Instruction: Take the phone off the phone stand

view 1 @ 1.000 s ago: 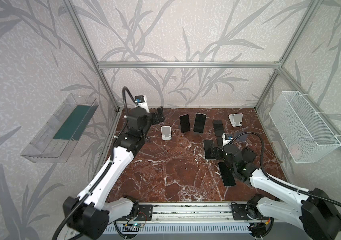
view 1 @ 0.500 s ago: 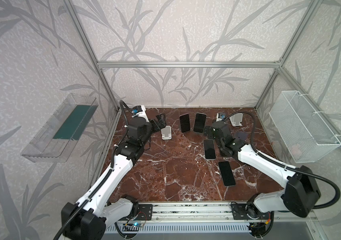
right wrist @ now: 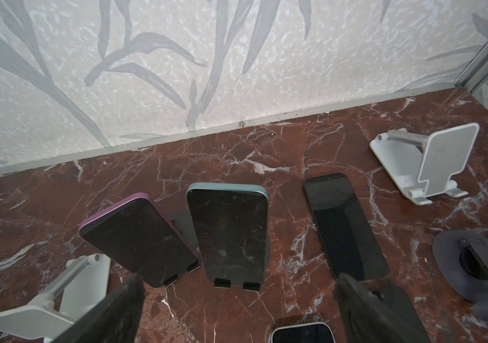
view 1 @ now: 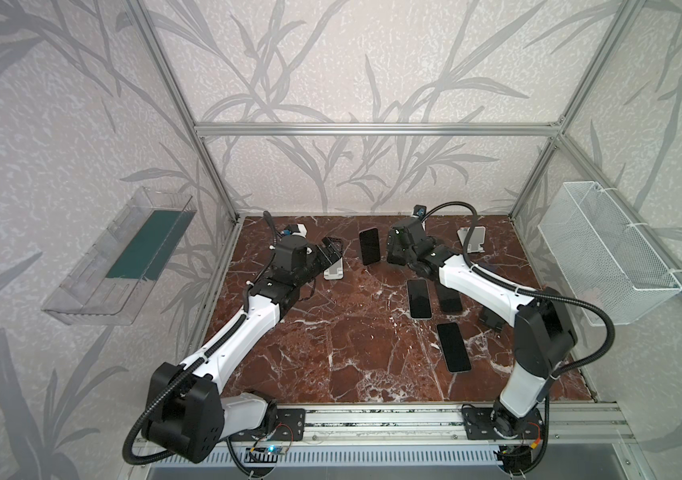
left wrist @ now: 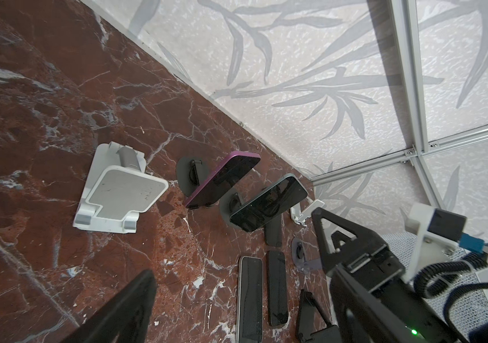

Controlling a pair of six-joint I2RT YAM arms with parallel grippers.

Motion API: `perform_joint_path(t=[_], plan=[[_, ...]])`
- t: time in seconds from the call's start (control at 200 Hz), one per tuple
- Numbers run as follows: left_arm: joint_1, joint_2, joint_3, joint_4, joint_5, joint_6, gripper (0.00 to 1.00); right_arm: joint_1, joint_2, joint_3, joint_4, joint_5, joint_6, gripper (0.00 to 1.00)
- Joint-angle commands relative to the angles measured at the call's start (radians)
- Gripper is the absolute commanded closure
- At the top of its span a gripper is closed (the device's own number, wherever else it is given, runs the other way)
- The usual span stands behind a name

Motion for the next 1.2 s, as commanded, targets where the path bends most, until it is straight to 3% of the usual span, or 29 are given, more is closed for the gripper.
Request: perform_joint_path(t=[0.0, 0.365, 0.57, 0.985, 1.195], plan=[[0.004, -0.027, 0.002, 0.031, 0.009, -0.015, 0.08, -0.007, 0.064, 0.097, -0.075, 0.036, 0.009, 0.01], [0.005, -0.065, -0.021, 0.049, -0.008, -0.038, 0.09, -0.014, 0.278, 0.374, -0.204, 0.110, -0.007, 0.01], [0.005, -0.046, -0.036, 0.091, 0.028, -0.075, 0.10, -0.015, 0.274, 0.324, -0.151, 0.177, -0.004, 0.01], [0.005, -0.026, -0.039, 0.123, 0.070, -0.093, 0.13, -0.046, 0.312, 0.283, -0.011, 0.070, 0.056, 0.00], [0.005, -0.032, -0.038, 0.127, 0.070, -0.086, 0.13, -0.047, 0.356, 0.336, -0.037, 0.081, 0.053, 0.02]])
